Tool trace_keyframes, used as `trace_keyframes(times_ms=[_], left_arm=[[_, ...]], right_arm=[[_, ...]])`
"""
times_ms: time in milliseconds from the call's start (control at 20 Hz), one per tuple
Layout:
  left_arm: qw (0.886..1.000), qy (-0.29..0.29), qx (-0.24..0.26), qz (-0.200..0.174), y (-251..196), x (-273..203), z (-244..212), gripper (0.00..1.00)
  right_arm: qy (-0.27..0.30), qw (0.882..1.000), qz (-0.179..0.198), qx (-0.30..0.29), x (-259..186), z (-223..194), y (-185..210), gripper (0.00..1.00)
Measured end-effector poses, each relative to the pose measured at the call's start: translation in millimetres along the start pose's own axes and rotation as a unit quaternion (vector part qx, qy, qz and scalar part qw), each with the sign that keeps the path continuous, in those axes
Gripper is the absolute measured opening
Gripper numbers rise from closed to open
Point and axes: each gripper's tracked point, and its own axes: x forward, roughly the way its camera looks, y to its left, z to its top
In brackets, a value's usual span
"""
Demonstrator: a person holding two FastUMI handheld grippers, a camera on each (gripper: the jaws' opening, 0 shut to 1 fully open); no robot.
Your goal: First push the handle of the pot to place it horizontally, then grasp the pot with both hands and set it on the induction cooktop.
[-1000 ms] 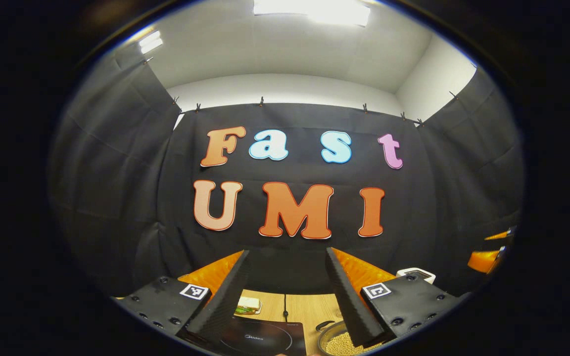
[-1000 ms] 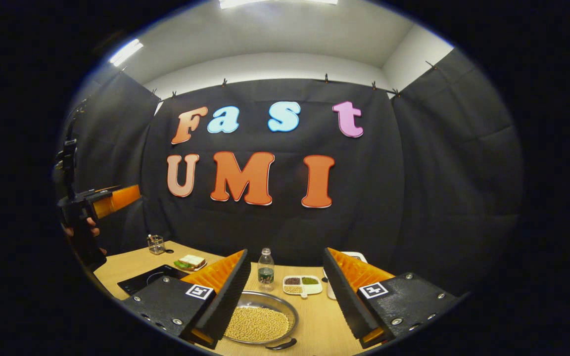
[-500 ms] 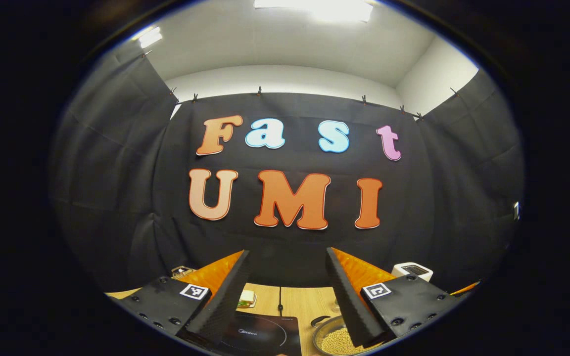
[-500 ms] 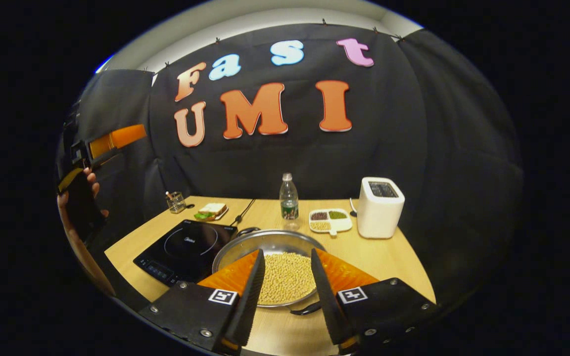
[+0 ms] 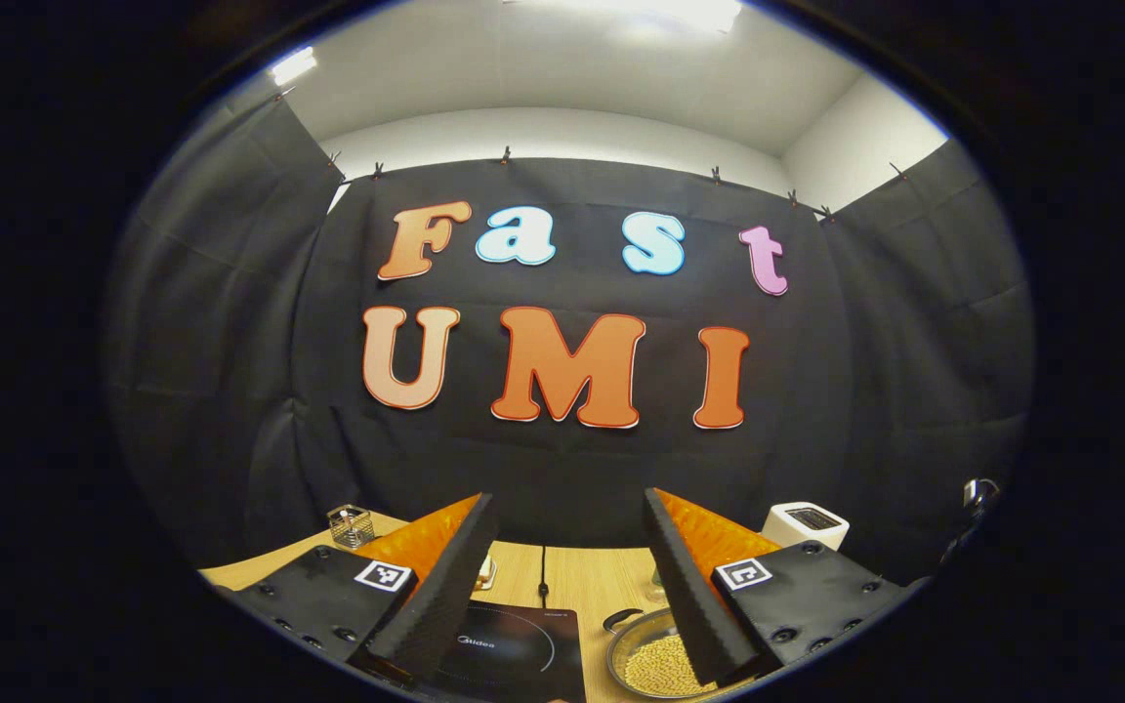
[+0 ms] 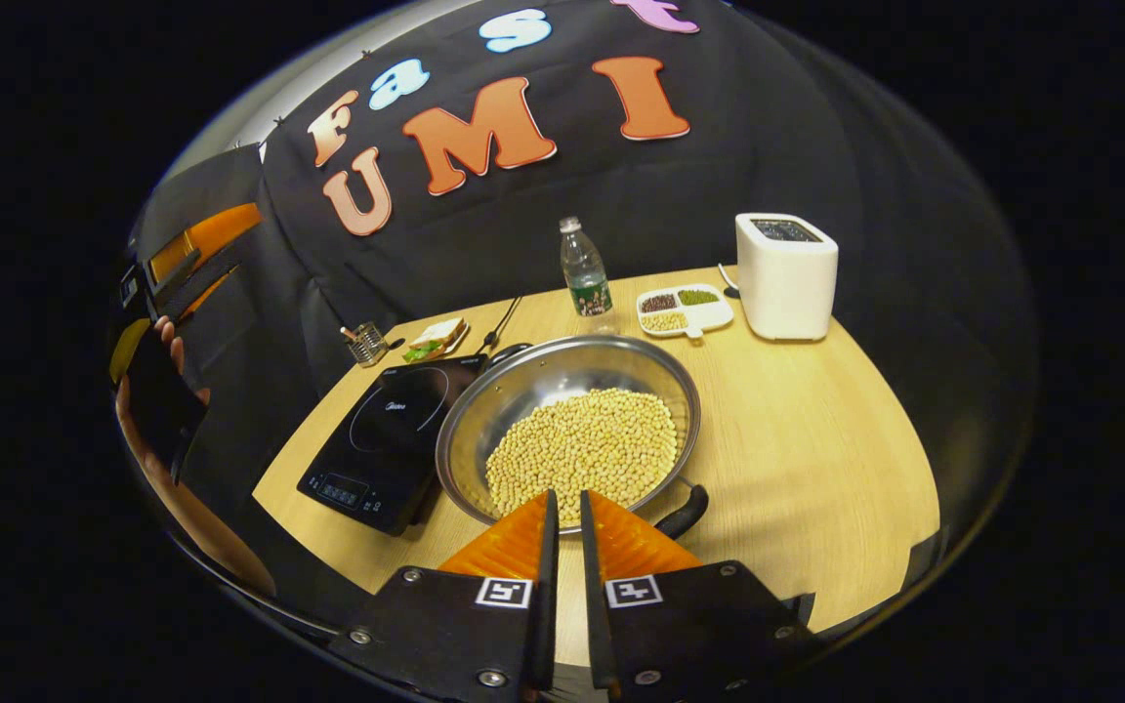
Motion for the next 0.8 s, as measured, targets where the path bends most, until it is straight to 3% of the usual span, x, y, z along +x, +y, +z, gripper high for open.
trace_keyframes(times_ms=[200,400,800], left_arm=[[1.0,-0.003,0.005,0.009,7,-1,1,0.98],[1.0,-0.006,0.01,0.016,13,-4,2,0.98],[0.999,-0.005,0.019,0.029,28,-7,3,0.98]], right_arm=[[0.067,0.997,0.018,0.036,9,-24,5,0.0],[0.127,0.99,0.015,0.065,29,-50,0,0.0],[0.188,0.975,-0.001,0.119,47,-66,-11,0.0]])
